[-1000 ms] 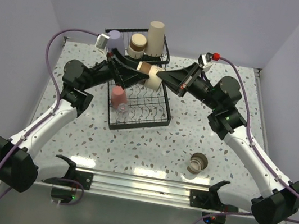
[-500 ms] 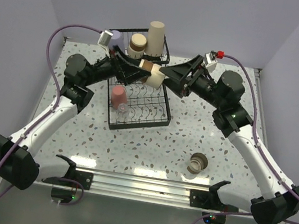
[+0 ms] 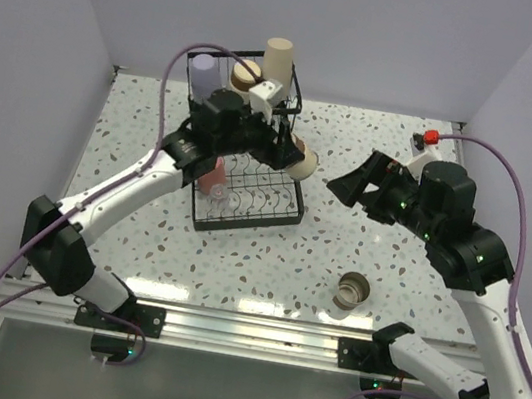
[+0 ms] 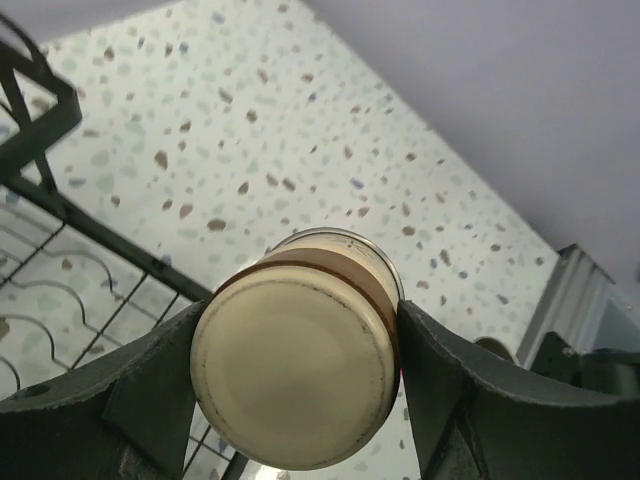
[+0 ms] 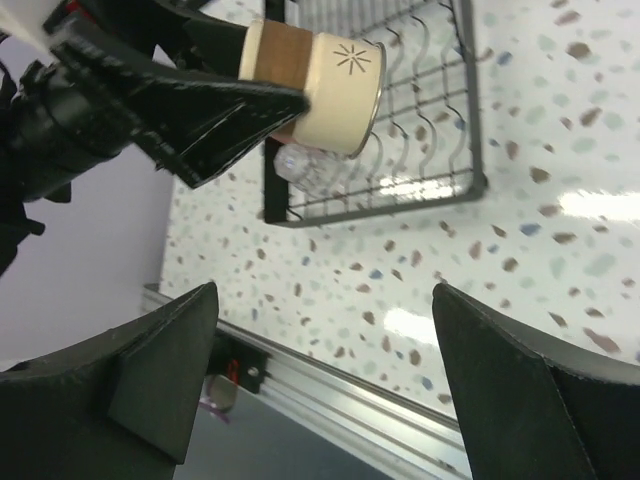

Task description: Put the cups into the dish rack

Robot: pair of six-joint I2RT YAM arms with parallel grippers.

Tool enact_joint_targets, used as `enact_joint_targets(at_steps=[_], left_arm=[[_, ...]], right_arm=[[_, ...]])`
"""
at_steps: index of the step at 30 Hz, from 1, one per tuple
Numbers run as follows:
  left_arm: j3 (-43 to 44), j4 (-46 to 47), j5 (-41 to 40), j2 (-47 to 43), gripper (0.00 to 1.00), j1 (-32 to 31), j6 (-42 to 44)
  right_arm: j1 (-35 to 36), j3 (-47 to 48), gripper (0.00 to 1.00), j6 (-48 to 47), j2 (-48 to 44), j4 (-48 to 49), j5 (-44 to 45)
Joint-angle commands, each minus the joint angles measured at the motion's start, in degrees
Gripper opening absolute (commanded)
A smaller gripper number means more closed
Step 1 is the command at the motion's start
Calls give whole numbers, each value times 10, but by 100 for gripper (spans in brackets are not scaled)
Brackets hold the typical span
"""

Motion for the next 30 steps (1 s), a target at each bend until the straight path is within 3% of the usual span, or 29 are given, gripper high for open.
enact_joint_targets(at_steps=[1, 5, 20, 26, 29, 30], left_arm=[[23, -65, -158, 45, 0, -30, 58], [23, -61, -271, 94, 0, -43, 57], [24, -7, -440, 210, 0, -45, 16], [57, -14, -470, 256, 0, -45, 6], [63, -19, -481, 266, 7, -45, 1], [64, -18, -484, 266, 16, -45, 0]], right_arm=[[-1, -20, 91, -39, -17, -73, 41], [-1, -17, 90, -51, -25, -94, 51], [-1, -25, 88, -61, -27, -99, 49], [-1, -26, 87, -64, -23, -102, 43], [-1, -27, 87, -65, -24, -104, 42], [0, -28, 86, -66, -25, -104, 43]])
